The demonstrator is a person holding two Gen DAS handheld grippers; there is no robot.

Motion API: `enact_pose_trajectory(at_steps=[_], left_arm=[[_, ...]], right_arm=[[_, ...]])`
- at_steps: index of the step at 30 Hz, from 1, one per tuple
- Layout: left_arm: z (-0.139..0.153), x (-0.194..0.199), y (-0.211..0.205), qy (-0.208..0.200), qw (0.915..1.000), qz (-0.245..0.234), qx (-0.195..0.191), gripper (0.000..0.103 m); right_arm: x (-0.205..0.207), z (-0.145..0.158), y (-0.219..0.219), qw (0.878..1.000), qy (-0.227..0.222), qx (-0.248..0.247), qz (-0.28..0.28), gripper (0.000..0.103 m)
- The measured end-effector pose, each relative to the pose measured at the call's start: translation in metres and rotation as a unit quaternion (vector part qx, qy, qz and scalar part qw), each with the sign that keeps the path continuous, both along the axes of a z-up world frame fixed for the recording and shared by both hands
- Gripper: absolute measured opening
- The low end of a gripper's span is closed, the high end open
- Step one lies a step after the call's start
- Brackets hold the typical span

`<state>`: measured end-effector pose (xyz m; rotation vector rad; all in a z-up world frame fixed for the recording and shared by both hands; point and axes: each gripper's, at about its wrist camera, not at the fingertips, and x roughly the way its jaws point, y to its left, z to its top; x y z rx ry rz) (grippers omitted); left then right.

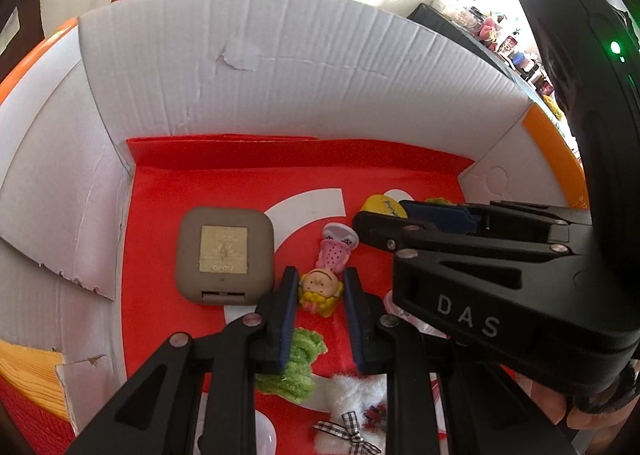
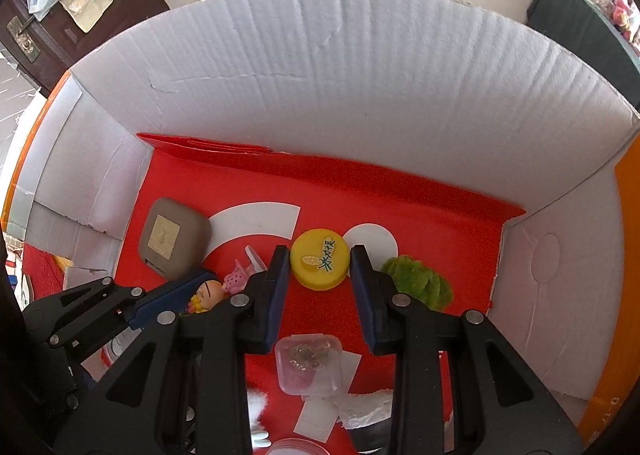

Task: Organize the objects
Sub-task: 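Lower and open the left tool on the doll while the right tool releases the lid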

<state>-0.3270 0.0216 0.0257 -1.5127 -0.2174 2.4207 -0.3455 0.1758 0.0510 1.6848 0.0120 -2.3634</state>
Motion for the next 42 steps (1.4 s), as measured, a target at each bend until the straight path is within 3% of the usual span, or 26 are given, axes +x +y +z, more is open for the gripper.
enact_pose_trajectory(at_steps=[12,17,27,29,39,42], left_arm=[[0.008,-0.007,0.005,-0.002,1.0,0.0,-0.003,0.027],[0.01,-0.005,0.005,0.0,1.0,0.002,-0.003,0.034],[0.018,0.004,-0.002,0.007,1.0,0.001,-0.002,0.034],[0.011,0.005,0.008,0.011,0.9999,0.0,-0.002,0.034],[0.04,0.033,0.003,0.059,0.9981,-0.001,-0.015,0.039],[0.049,0.045,-0.001,0.079,0.9966,-0.002,-0.022,0.045]], right_arm=[[0.003,0.003,0.008,1.0,-0.002,0.0,0.001,0.032],[0.001,0.006,-0.002,1.0,0.0,0.004,0.0,0.048],[0.006,0.014,0.004,1.0,0.004,-0.003,-0.005,0.048],[0.008,0.017,0.005,1.0,0.005,-0.007,-0.008,0.048],[0.017,0.04,0.01,0.999,0.022,-0.024,-0.02,0.049],[0.017,0.045,0.013,0.999,0.03,-0.027,-0.024,0.05]])
